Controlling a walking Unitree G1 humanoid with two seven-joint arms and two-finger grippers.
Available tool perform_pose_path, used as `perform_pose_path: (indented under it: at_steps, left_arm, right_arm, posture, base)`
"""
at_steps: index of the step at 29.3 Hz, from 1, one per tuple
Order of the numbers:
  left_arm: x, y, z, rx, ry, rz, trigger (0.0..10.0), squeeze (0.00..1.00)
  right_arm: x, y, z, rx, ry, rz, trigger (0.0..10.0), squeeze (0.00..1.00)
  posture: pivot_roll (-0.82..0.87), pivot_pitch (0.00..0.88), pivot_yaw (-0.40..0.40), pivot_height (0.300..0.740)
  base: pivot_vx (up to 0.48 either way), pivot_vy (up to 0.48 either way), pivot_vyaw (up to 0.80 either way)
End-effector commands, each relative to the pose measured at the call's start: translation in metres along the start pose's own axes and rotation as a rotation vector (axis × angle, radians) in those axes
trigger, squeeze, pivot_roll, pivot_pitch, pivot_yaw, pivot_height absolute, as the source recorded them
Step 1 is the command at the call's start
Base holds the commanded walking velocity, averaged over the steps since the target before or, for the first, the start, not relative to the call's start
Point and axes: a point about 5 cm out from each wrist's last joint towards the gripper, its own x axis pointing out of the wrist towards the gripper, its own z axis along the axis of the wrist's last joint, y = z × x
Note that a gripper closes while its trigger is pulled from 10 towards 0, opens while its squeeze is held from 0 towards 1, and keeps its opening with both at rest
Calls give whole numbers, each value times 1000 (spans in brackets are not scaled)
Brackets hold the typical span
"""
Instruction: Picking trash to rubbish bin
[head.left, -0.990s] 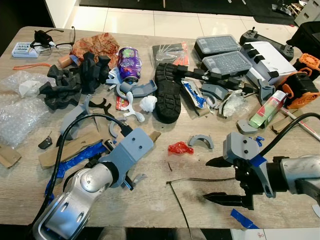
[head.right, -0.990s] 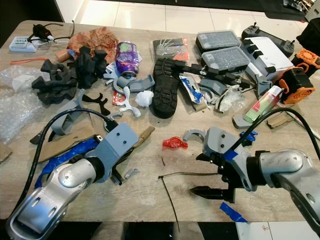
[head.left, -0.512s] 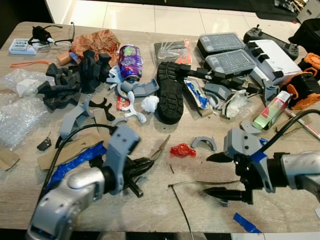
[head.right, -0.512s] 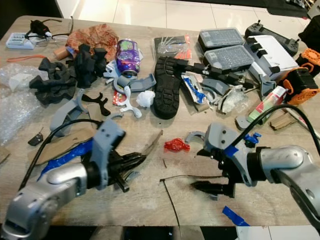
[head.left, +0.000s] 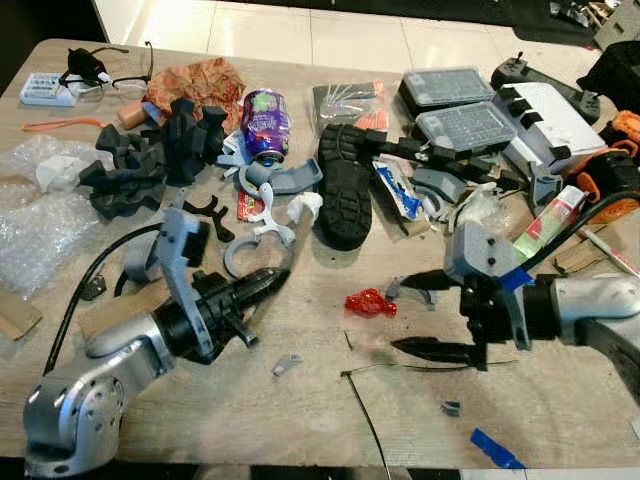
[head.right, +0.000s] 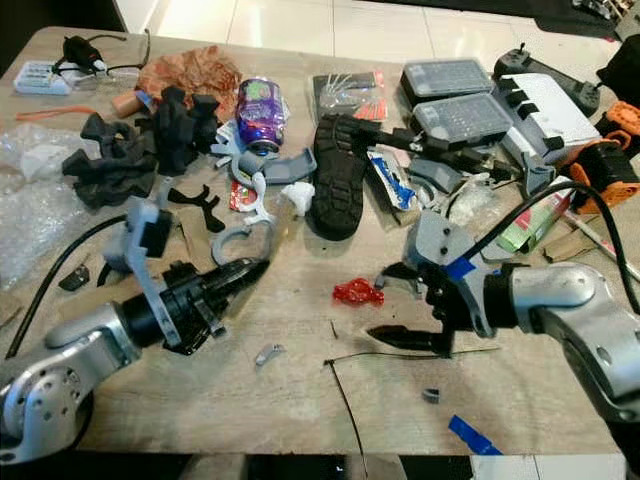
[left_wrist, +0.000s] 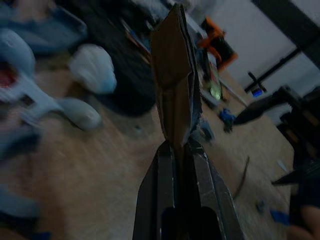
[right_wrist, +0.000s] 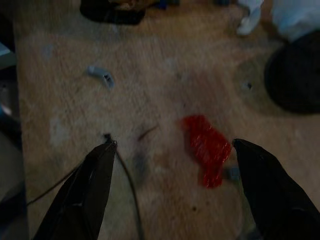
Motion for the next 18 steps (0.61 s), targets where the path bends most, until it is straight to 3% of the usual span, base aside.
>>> perform_pose_path:
  at_steps: [1,5,8,10,14,16,17,18]
  left_arm:
    - [-1,7,3,-21,-44,38,10000,0]
    - [-4,23,10,-54,-116,116,10000,0]
    - [-5,31,9,-45,-113,145,10000,0]
    - [2,46,13,-43,-133,219,10000,0]
    - [7,54,15,-41,-161,266,10000,0]
    - [16,69,16,-47,-241,357,10000,0]
    - [16,69,16,-47,-241,357,10000,0]
    - [19,77,15,-18,-270,427,10000,0]
  right_arm:
    - [3,-3,1,-9,-16,-6,10000,0]
    - [7,-13,7,-27,-77,-47,10000,0]
    - [11,-18,8,-38,-115,-90,10000,0]
    - [21,-35,17,-34,-215,-188,10000,0]
    - [28,-43,20,-8,-285,-258,10000,0]
    - [47,-53,22,88,-412,-382,10000,0]
    - [47,-53,22,88,-412,-382,10000,0]
    - [62,-51,15,168,-450,-440,10000,0]
  posture:
    - [-53,81,-67,740]
    - [-53,72,-68,740]
    - [-47,47,-71,740]
    - [-40,0,-54,740]
    - [-39,0,-49,740]
    - [-18,0,-49,740]
    - [-18,0,-49,740]
    - [-11,0,-45,740]
  base:
    - [0,0,0]
    - [0,0,0]
    - [0,0,0]
    - [0,0,0]
    - [0,0,0]
    - [0,0,0]
    - [0,0,0]
    - [0,0,0]
